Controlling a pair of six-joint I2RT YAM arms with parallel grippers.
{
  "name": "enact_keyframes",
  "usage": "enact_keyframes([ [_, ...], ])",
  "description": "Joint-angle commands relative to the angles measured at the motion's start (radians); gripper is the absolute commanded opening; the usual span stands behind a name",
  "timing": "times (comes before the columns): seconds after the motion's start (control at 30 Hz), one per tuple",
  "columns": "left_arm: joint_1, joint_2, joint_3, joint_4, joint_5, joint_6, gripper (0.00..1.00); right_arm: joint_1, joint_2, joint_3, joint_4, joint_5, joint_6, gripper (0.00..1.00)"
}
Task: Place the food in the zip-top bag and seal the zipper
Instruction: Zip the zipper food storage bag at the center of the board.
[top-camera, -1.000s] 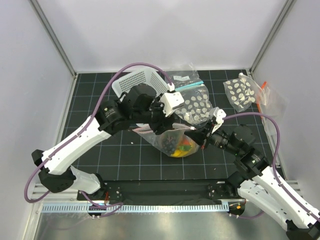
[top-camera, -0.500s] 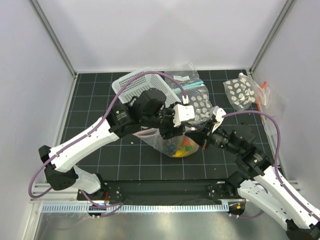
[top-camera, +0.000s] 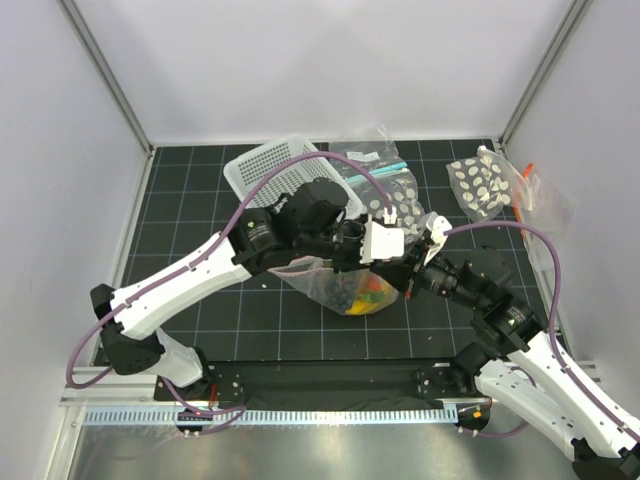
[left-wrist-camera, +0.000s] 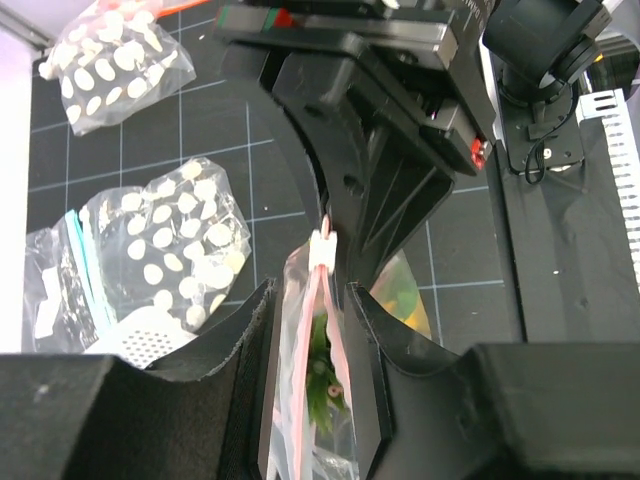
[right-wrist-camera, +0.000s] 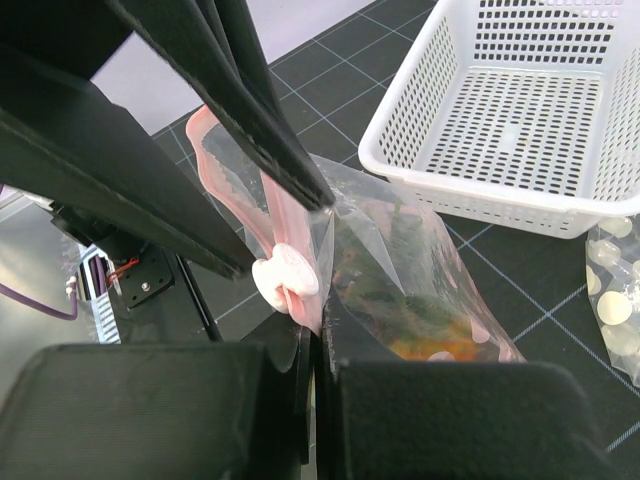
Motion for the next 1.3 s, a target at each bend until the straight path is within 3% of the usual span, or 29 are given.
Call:
enact_keyframes([
  [0.0,-0.017,0.021,0.049,0.04,0.007,0.042,0.34,-0.003,-0.003,0.054,0.038,-0.013,0.006,0.01],
  [0.3,-0.042,0.059,0.077,0.039,-0.016,0.053,0.27,-0.003,-0.008,0.054,0.034,-0.016,0.004,0.01],
  [0.5,-0.045,0.058,0.074,0.039,-0.047,0.062,0.0,-0.002,-0.014,0.054,0.032,-0.013,0.006,0.01],
  [0.97,-0.031,-0.085,-0.116,0.1,-0.177,-0.014,0.0,-0.003,-0.182,-0.015,0.081,0.198,0.047,0.01],
  [1.27,0.045,-0.159,-0.231,0.145,-0.31,-0.163,0.0,-0.005,-0.277,-0.035,0.068,0.402,0.063,0.01],
])
